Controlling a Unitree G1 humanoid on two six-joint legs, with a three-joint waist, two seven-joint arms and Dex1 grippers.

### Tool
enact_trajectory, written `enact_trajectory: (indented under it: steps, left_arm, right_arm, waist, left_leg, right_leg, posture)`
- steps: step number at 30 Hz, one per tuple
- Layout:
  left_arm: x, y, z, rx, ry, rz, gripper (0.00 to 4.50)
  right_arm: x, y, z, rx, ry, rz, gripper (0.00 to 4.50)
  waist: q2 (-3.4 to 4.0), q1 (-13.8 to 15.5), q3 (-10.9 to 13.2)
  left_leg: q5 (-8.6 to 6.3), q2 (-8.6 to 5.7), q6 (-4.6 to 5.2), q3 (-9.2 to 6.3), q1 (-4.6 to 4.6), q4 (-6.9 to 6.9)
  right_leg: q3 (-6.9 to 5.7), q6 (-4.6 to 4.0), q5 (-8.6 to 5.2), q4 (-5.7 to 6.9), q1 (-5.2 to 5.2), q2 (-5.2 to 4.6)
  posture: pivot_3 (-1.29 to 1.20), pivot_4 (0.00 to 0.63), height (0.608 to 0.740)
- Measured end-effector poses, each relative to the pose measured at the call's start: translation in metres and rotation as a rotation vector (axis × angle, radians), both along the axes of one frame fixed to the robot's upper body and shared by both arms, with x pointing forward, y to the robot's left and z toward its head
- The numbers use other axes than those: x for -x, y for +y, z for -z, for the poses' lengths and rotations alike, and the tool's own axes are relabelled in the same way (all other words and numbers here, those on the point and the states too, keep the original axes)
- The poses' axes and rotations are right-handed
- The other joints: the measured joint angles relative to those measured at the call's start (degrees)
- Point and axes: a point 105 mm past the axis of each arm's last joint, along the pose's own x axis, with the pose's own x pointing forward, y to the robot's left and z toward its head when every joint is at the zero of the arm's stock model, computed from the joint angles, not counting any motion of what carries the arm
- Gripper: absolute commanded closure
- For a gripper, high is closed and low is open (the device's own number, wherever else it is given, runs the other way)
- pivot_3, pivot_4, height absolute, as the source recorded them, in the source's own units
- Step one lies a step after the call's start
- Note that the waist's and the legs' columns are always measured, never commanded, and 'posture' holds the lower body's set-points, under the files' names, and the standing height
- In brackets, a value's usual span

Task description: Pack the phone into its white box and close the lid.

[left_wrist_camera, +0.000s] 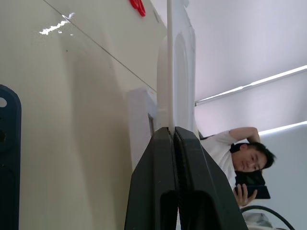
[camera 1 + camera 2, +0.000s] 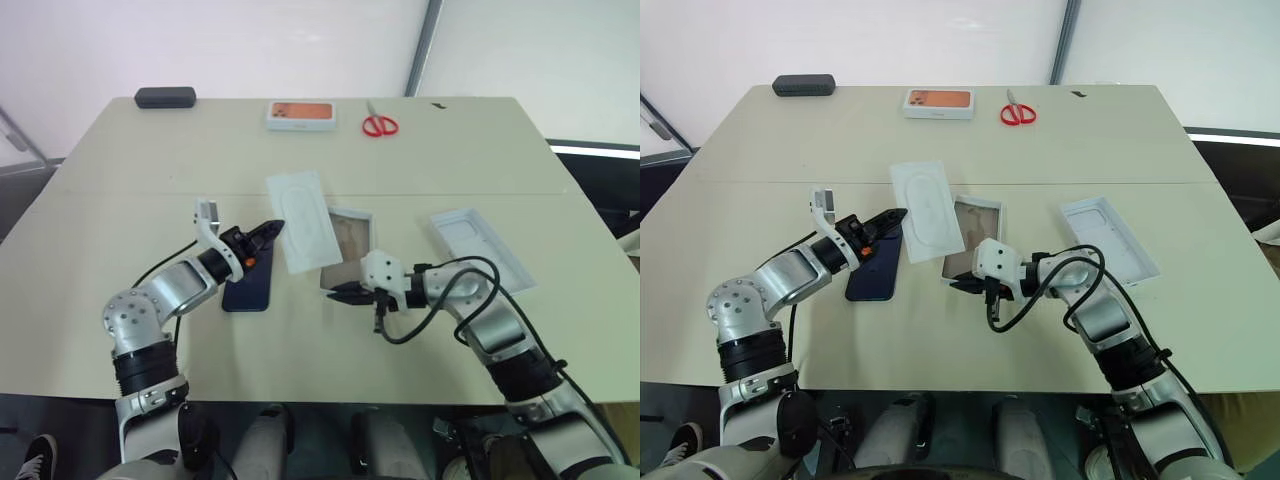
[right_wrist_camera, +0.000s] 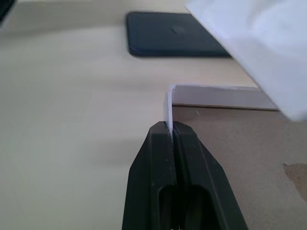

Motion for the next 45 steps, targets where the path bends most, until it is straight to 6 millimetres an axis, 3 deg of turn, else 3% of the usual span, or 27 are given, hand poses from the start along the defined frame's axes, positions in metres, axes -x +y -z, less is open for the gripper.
enact_trajectory:
  steps: [6, 10, 14, 18, 24, 31, 34, 41, 45]
  left_arm:
    - [0.001, -0.022, 0.004, -0.021, -0.010, 0.065, 4.50]
    - [0.002, -0.026, 0.006, -0.032, -0.010, 0.084, 4.50]
    - [0.003, -0.022, 0.007, -0.061, -0.014, 0.095, 4.50]
    - [0.007, -0.033, 0.013, -0.088, -0.011, 0.147, 4.50]
    - [0.012, -0.045, 0.022, -0.115, 0.007, 0.220, 4.50]
    - [0.014, -0.046, 0.033, -0.146, 0.046, 0.251, 4.50]
    - [0.012, -0.045, 0.032, -0.158, 0.040, 0.243, 3.57]
    - [0.009, -0.044, 0.034, -0.180, 0.030, 0.227, 0.05]
    - [0.003, -0.039, 0.031, -0.208, 0.002, 0.191, 0.05]
  right_arm:
    - [0.005, -0.011, 0.001, 0.047, 0.002, 0.001, 0.93]
    - [0.001, -0.024, -0.012, 0.035, -0.022, 0.044, 0.93]
    - [-0.005, -0.064, -0.034, 0.020, -0.044, 0.153, 0.93]
    - [-0.005, -0.087, -0.043, 0.008, -0.064, 0.209, 0.93]
    - [-0.018, -0.089, -0.047, -0.053, -0.093, 0.272, 0.93]
    - [-0.018, -0.086, -0.049, -0.051, -0.135, 0.263, 0.93]
    - [-0.019, -0.087, -0.047, -0.041, -0.141, 0.270, 0.87]
    - [-0.021, -0.086, -0.045, -0.043, -0.145, 0.274, 0.87]
    - [-0.022, -0.079, -0.049, -0.077, -0.145, 0.263, 0.87]
  waist:
    - [-0.01, -0.3, 0.0]
    - [-0.01, -0.3, 0.0]
    - [-0.02, 0.0, 0.0]
    - [-0.02, -0.1, 0.0]
    - [-0.01, -0.5, 0.0]
    - [-0.02, -0.1, 0.0]
    - [-0.02, -0.1, 0.0]
    - [-0.02, -0.2, 0.0]
    - [-0.02, -0.2, 0.0]
  left_leg:
    - [0.00, 0.00, 0.00, 0.03, 0.01, -0.03]
    - [0.00, 0.04, 0.00, 0.01, 0.01, -0.04]
    - [-0.01, -0.01, 0.01, 0.03, -0.01, -0.02]
    - [-0.01, 0.00, 0.02, 0.13, 0.00, -0.03]
    - [-0.01, 0.06, 0.02, 0.16, 0.02, -0.05]
    - [-0.01, 0.03, 0.02, 0.12, -0.01, -0.03]
    - [-0.01, 0.03, 0.02, 0.12, 0.00, -0.04]
    - [-0.01, 0.04, 0.01, 0.12, 0.00, -0.04]
    - [0.00, 0.04, 0.01, 0.12, 0.00, -0.04]
  right_leg:
    - [0.00, 0.00, 0.00, 0.00, -0.03, 0.06]
    - [0.00, 0.00, 0.00, 0.03, -0.05, 0.10]
    - [0.00, 0.00, 0.00, -0.02, 0.01, 0.03]
    - [-0.02, -0.01, -0.01, -0.03, 0.02, 0.04]
    - [0.02, -0.01, 0.00, 0.02, -0.04, 0.13]
    - [0.01, -0.01, 0.00, 0.00, -0.02, 0.05]
    - [0.01, -0.01, 0.00, 0.00, -0.03, 0.06]
    - [0.01, -0.01, 0.00, 0.00, -0.03, 0.08]
    - [0.01, -0.01, 0.00, 0.00, -0.04, 0.09]
  posture:
    - [0.00, 0.150, 0.740]
    - [0.00, 0.150, 0.740]
    - [0.00, 0.150, 0.740]
    - [0.00, 0.150, 0.740]
    - [0.00, 0.150, 0.740]
    - [0.00, 0.150, 0.740]
    - [0.00, 0.150, 0.740]
    - [0.00, 0.150, 0.740]
    - [0.00, 0.150, 0.740]
